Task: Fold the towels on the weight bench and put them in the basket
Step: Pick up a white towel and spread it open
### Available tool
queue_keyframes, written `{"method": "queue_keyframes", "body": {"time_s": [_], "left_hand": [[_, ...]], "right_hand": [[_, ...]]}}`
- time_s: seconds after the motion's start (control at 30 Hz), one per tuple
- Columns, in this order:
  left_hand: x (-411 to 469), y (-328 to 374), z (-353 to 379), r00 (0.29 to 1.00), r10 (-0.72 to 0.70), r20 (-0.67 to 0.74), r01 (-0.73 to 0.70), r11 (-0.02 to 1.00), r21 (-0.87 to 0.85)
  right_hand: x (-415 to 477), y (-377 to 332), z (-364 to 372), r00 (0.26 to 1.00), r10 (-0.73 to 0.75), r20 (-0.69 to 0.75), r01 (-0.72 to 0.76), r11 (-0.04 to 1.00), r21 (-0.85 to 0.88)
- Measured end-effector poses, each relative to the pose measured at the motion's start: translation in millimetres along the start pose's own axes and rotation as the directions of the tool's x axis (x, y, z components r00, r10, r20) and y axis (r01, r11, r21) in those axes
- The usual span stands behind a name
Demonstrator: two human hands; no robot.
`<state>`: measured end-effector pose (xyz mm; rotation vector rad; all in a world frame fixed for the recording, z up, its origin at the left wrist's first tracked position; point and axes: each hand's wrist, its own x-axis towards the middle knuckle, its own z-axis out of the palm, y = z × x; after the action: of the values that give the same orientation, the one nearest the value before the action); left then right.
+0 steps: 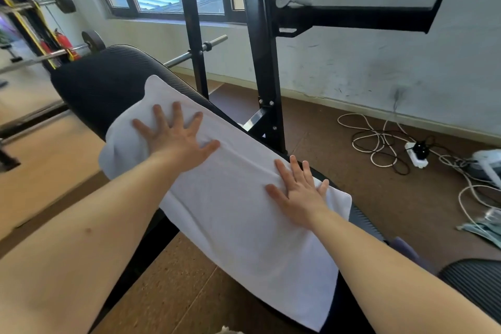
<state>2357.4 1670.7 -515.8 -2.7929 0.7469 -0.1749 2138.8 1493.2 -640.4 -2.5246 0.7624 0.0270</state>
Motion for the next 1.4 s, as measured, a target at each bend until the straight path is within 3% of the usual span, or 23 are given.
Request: {"method": "queue_keyframes", "body": {"time_s": [0.4, 0.6, 0.83, 1.1, 1.2, 1.4], "left_hand": [[44, 12, -7, 0.998, 0.053, -0.039, -0.053, 0.999, -0.003], [53, -15, -13, 0.978, -0.099, -0.185, 0.083, 0.992, -0.095], [39, -30, -16, 0.977, -0.069, -0.200, 0.045, 0.992, -0.120], [47, -61, -21, 0.988, -0.038, -0.147, 0.024, 0.995, -0.099], [58, -73, -21, 0.988, -0.021, -0.154, 0.007, 0.996, -0.091], [69, -84, -20, 0.979, -0.015, -0.203, -0.026, 0.980, -0.197]], "right_hand": [[32, 22, -6, 0.993, 0.019, -0.115, -0.019, 1.000, 0.000], [35, 11, -8, 0.975, -0.040, -0.220, 0.037, 0.999, -0.018], [63, -67, -25, 0.934, -0.248, -0.258, 0.256, 0.967, -0.005], [96, -170, -35, 0.843, -0.512, -0.165, 0.496, 0.859, -0.128], [117, -202, -42, 0.841, -0.521, -0.144, 0.501, 0.852, -0.154], [161, -239, -58, 0.905, -0.418, -0.080, 0.412, 0.908, -0.081]]}}
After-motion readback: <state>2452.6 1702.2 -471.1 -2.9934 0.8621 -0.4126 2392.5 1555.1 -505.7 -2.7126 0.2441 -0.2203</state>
